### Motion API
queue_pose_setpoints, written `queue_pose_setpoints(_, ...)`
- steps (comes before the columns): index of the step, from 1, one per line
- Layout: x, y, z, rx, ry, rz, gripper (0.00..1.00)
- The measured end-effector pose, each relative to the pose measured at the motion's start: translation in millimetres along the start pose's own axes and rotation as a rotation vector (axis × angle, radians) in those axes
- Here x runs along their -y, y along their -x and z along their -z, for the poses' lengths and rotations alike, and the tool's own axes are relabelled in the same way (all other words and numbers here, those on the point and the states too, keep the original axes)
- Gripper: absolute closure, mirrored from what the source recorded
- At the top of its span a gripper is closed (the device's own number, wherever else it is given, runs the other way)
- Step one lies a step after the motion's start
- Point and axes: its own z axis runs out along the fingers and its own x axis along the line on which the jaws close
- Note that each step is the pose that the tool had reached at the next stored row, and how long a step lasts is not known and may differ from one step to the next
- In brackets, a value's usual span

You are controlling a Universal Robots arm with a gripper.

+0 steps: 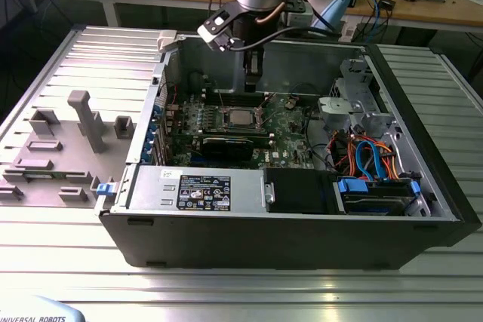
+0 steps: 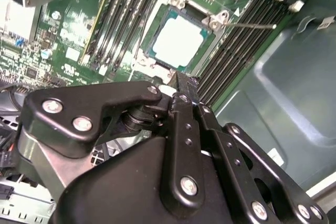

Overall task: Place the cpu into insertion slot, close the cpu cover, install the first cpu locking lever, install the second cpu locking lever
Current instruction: 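Close the cpu cover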

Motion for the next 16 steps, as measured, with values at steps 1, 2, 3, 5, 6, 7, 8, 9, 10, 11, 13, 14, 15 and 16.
queue_pose_setpoints(1,-2.9,0.0,0.0,0.0001,-0.0007,0.000,0.89)
queue_pose_setpoints(2,-5.8,0.0,0.0,0.0001,-0.0013,0.000,0.89)
queue_pose_setpoints(3,-7.8,0.0,-0.1,0.0001,-0.0015,0.000,0.89)
queue_pose_setpoints(5,-10.5,0.0,-0.1,0.0001,-0.0017,0.000,0.89)
queue_pose_setpoints(6,-11.7,-0.1,-0.1,0.0001,-0.0018,0.000,0.89)
queue_pose_setpoints(7,-12.8,-0.1,-0.2,0.0001,-0.0019,0.000,0.89)
queue_pose_setpoints(8,-14.3,-0.1,-0.2,0.0001,-0.0021,0.000,0.89)
queue_pose_setpoints(9,-14.5,-0.1,-0.2,0.0001,-0.0020,0.000,0.89)
queue_pose_setpoints(10,-14.5,-0.1,-0.2,0.0001,-0.0021,0.000,0.89)
queue_pose_setpoints(11,-14.5,-0.1,-0.2,0.0001,-0.0021,0.000,0.89)
queue_pose_setpoints(13,-14.6,-0.1,-0.2,0.0001,-0.0021,0.000,0.89)
queue_pose_setpoints(14,-14.6,-0.1,-0.2,0.0001,-0.0020,0.000,0.89)
queue_pose_setpoints(15,-14.7,-0.1,-0.2,0.0001,-0.0021,0.000,0.89)
queue_pose_setpoints(16,-14.8,-0.1,-0.2,0.0001,-0.0021,0.000,0.89)
